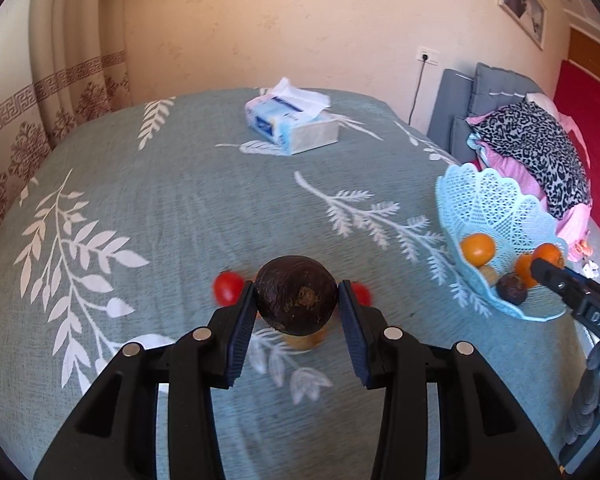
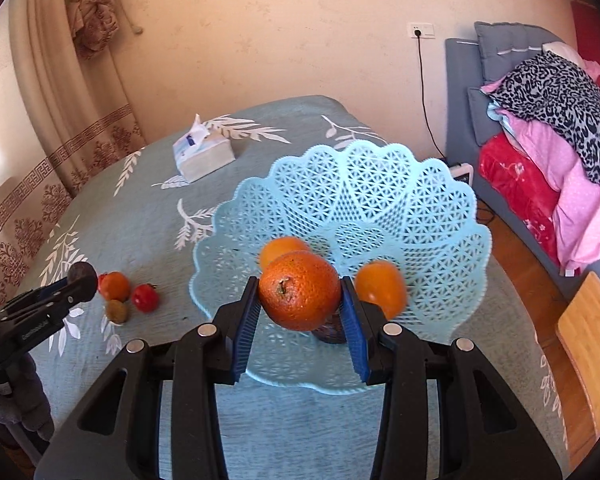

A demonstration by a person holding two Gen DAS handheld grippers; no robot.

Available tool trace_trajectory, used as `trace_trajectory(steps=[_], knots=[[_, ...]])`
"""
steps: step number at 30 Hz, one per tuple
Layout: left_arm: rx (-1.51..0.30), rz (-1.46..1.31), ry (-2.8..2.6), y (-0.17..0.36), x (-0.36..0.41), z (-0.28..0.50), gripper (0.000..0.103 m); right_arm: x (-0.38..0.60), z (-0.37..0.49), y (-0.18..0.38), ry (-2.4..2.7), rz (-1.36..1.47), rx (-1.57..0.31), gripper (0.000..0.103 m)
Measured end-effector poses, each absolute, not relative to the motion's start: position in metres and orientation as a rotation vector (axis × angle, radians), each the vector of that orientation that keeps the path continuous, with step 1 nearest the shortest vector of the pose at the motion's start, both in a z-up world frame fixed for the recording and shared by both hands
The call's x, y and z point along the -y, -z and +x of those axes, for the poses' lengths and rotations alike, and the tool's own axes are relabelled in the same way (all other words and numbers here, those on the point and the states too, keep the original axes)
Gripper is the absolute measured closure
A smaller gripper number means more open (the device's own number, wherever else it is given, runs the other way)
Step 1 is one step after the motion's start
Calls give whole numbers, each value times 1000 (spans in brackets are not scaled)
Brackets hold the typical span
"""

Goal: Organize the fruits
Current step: 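Carry the orange and passion fruit into the blue basket and open both tools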

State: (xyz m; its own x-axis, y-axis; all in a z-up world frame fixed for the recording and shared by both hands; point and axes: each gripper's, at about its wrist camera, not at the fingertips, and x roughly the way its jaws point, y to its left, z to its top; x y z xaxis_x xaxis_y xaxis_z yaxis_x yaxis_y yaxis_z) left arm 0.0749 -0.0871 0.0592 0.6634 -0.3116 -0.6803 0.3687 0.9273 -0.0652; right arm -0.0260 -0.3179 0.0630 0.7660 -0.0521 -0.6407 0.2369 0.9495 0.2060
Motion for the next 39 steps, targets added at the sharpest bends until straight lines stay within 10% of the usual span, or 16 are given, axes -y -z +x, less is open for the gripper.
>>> trace_trajectory(steps=[39], knots=[[-735,223,703,-66,247,59,61,354,-52,-70,253,326,-595,59]])
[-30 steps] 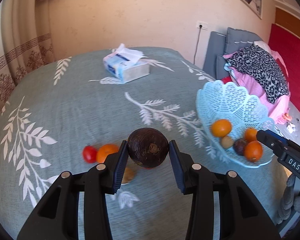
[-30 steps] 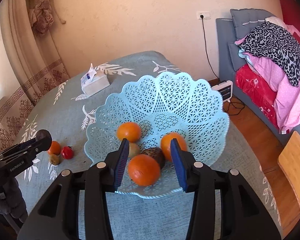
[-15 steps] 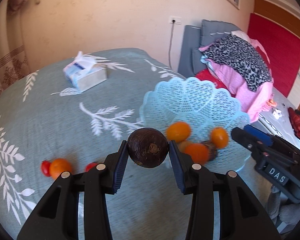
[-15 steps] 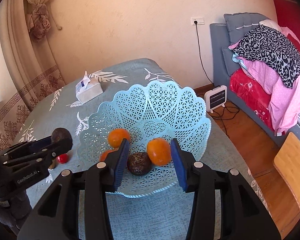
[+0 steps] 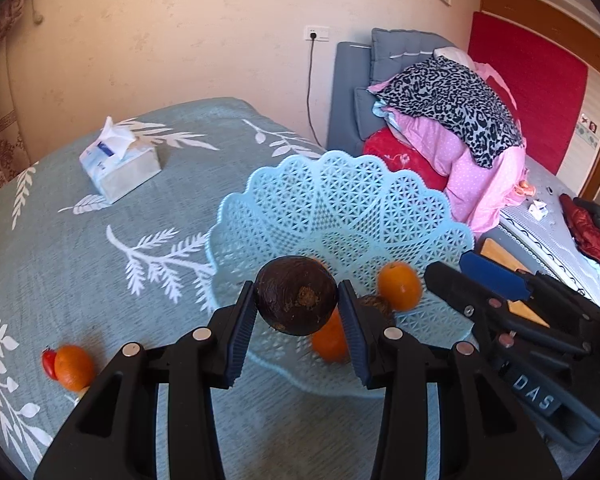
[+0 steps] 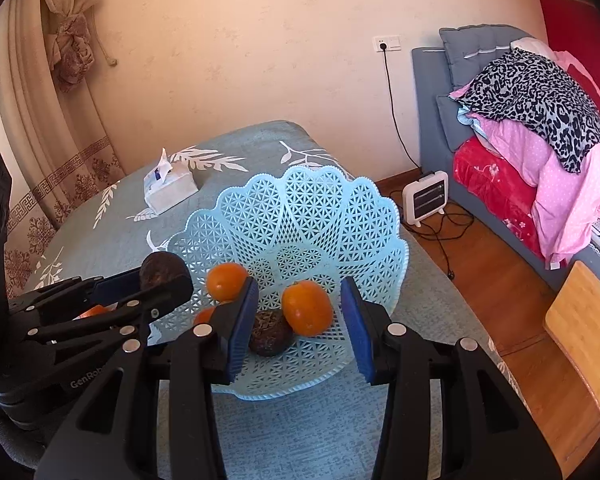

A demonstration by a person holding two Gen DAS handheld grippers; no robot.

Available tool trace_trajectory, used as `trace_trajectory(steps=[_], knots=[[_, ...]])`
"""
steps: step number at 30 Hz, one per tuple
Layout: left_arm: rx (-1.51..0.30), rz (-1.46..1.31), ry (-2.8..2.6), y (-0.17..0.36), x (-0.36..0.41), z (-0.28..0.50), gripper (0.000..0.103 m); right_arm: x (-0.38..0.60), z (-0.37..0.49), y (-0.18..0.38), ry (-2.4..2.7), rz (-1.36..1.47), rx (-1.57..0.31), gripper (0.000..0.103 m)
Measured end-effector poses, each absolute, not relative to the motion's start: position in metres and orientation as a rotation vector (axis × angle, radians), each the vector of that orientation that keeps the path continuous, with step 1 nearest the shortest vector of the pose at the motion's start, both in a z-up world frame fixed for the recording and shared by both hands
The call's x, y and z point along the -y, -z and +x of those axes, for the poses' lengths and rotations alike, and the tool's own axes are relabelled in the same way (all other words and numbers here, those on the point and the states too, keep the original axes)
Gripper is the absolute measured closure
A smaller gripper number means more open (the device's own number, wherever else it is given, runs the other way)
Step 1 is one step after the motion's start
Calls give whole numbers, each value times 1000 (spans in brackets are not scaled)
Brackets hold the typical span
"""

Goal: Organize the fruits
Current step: 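Carry the orange and passion fruit into the blue basket and open both tools, then withdraw both tools from the basket back over the remaining fruits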

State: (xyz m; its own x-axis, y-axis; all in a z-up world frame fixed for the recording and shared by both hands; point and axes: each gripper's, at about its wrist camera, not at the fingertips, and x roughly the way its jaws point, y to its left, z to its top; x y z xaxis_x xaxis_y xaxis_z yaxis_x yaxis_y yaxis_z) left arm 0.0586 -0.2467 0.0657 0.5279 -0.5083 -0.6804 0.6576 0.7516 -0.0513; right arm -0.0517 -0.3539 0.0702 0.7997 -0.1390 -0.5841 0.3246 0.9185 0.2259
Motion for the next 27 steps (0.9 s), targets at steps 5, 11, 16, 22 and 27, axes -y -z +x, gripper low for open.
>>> trace_trajectory(steps=[5,11,16,22,27], knots=[[-746,219,729,-64,261,61,61,361,-55,-72,307,318,-573,59],[-744,228,747,-64,273,61,51,375,-59,-69,361,347,-573,59],[-746,201,707,-65,261,68,42,381,-58,-68,389,359,-577,59],[-735,182,662,-70,241,74,40,375,-57,-68,376,348,-578,59],[-721,161,603,-75,222,78,25,369,-56,-69,371,342,-578,54]])
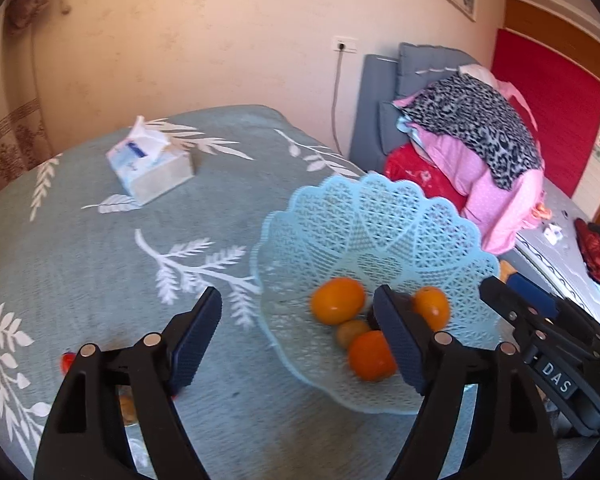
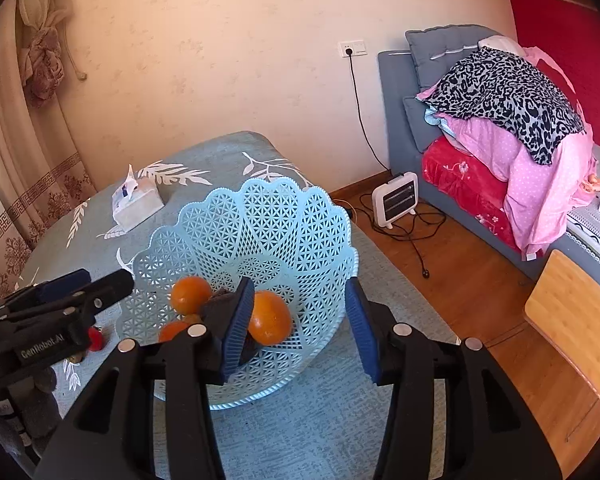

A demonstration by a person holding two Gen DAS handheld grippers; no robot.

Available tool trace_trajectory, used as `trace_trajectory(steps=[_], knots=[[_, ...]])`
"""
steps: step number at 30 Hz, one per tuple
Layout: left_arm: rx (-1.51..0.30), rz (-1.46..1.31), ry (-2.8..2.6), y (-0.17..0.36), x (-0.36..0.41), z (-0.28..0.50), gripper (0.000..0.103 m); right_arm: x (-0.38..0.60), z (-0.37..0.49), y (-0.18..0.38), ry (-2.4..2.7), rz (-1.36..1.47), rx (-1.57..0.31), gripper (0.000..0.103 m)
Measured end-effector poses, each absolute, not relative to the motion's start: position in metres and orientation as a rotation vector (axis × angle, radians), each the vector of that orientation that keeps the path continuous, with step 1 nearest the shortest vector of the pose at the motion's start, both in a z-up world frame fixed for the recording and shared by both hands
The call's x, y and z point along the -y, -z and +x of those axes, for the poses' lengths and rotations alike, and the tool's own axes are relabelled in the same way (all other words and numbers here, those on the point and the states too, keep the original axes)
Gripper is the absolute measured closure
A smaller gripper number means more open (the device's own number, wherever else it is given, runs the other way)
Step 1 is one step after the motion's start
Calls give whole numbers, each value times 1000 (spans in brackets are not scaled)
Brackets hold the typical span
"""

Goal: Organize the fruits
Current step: 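Withdraw both tools from the basket back over the remaining fruits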

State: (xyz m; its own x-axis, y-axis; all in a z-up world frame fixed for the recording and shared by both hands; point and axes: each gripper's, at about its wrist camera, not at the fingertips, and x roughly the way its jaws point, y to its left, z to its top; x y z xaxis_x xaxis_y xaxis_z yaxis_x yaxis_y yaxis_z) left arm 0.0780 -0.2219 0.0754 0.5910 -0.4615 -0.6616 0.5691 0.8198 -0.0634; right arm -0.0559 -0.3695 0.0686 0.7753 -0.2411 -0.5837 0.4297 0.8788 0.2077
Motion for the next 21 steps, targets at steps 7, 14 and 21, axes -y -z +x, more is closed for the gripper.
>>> trace_trajectory(steps=[7,14,21], knots=[[-724,124,529,-82,188,89,25,356,-53,-70,339,322,-580,54],[-718,87,452,-88,144,98,25,341,-51,-76,302,305,-571,54],[-723,59,367,-87,101,108,25,321,-51,-82,248,277,-568,54]])
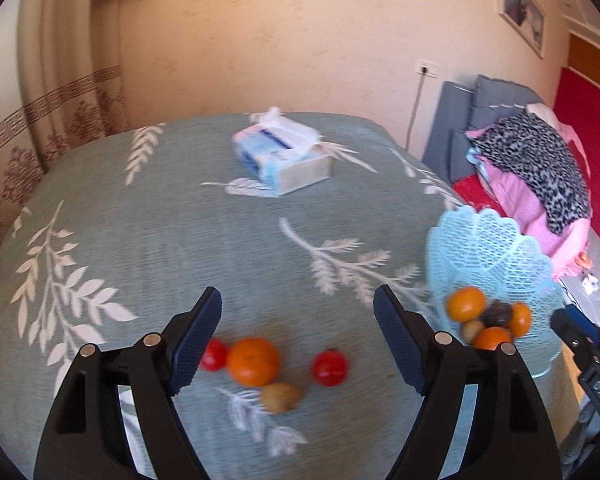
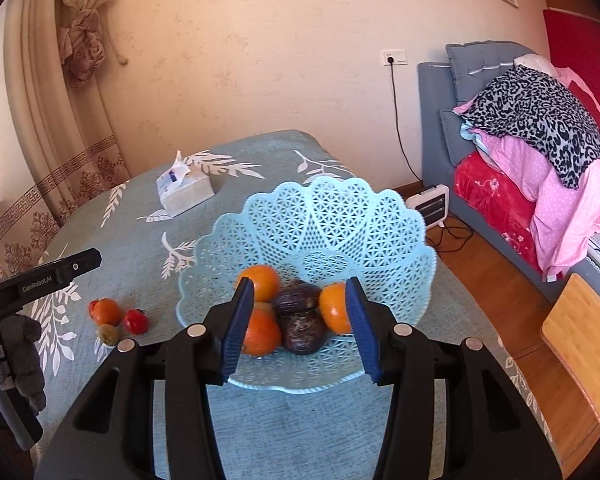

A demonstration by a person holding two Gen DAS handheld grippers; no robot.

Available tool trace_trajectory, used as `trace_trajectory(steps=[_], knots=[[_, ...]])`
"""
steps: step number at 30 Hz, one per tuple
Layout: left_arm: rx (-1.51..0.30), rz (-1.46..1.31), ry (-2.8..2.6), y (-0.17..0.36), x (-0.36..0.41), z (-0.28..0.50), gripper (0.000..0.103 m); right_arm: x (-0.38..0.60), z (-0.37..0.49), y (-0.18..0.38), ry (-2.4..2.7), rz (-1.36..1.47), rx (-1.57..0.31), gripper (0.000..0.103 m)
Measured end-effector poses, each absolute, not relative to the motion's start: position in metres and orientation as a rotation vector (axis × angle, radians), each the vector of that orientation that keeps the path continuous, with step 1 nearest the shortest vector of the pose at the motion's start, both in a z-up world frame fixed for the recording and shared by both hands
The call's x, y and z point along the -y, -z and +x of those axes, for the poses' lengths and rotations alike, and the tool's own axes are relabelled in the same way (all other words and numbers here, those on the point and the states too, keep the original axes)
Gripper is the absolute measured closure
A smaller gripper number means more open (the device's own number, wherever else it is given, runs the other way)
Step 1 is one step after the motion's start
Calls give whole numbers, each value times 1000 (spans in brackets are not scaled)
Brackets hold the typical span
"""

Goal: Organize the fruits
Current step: 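Withdraw both tools from the basket back over the remaining fruits, then grasp a red tomato with the left tool while the right tool grasps another tomato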

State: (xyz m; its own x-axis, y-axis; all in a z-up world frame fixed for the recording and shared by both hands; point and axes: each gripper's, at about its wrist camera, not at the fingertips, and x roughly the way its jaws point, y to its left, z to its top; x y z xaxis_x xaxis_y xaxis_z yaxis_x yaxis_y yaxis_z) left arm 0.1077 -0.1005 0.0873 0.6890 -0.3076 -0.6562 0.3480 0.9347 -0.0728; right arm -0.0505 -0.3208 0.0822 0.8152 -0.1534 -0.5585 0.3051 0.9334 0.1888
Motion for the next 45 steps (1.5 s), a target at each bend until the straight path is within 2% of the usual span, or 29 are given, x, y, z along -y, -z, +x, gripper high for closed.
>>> trace_trajectory(steps=[18,34,38,43,45], knots=[[-831,20,226,-37,28,120,25,245,-30,-69,61,174,-653,54],[-865,55,233,-20,25,127,24,212,-14,-53,-54,140,-736,54],[-855,65,254,-20,34,133,28,210,-12,-51,-56,135,-745,54],[-889,26,306,-16,39,142,47,207,-9,-49,-64,124,-753,54],[-883,4,320,-15,37,141,50,205,-7,-49,-68,123,-759,54]])
